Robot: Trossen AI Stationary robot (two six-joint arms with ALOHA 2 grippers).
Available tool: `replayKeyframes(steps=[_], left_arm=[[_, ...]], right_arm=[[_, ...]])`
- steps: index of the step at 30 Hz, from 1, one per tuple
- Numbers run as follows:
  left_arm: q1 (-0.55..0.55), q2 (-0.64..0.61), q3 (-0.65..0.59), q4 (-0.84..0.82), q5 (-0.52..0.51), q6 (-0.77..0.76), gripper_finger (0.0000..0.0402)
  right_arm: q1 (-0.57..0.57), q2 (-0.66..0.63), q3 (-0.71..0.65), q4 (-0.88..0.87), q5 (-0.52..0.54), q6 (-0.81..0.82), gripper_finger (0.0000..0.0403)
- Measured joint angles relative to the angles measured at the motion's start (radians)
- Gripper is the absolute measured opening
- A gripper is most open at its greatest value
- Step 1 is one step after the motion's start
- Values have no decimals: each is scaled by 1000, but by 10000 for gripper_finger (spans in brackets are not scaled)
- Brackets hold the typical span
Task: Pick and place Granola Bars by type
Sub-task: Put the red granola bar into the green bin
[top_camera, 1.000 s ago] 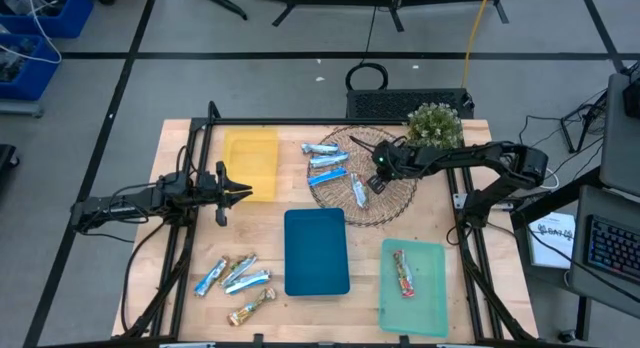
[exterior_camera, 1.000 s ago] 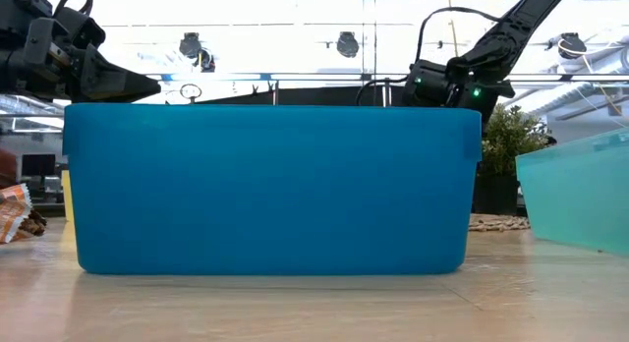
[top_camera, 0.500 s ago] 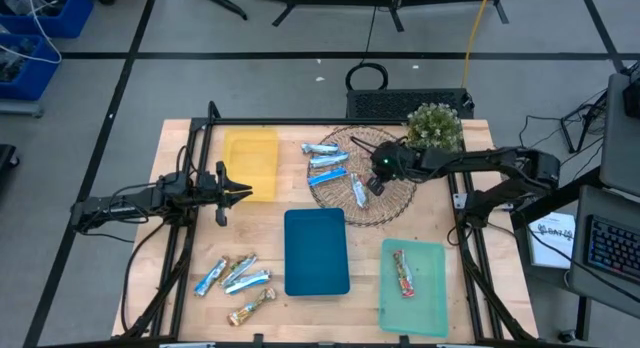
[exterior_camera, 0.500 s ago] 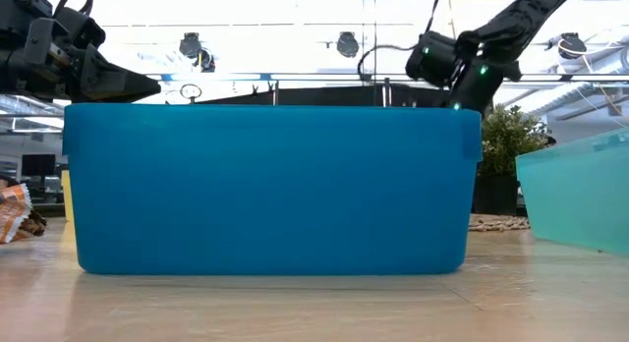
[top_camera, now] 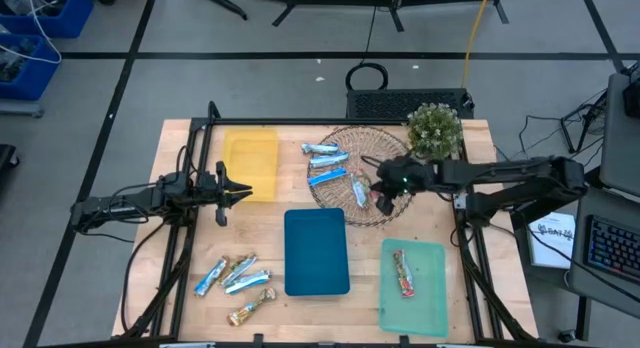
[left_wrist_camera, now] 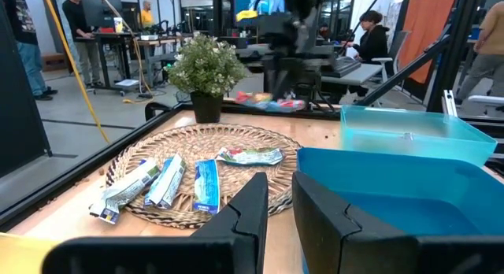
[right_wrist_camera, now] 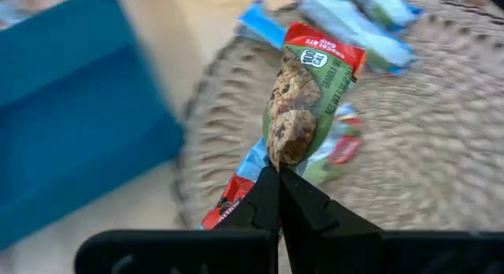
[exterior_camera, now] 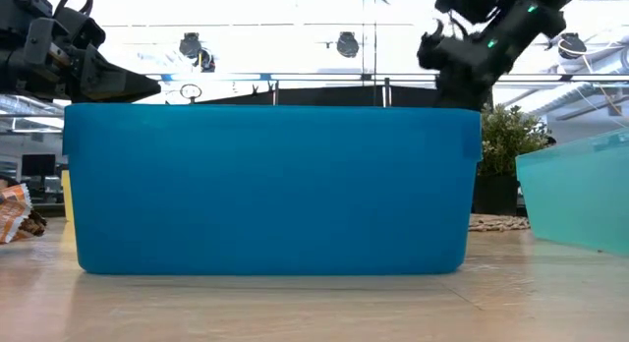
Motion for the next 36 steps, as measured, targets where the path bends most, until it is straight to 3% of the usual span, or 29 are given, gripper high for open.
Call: replayKeyframes(steps=[10, 22, 36], left_arm=[[0, 0, 0, 0, 0, 0, 67], [0, 0, 0, 0, 0, 0, 67], [0, 0, 0, 0, 0, 0, 67]], right_arm=[[253, -69, 0, -7, 9, 112, 0], [566, -69, 0, -13, 116, 178, 0], [872, -69, 0, -14, 220, 423, 0]])
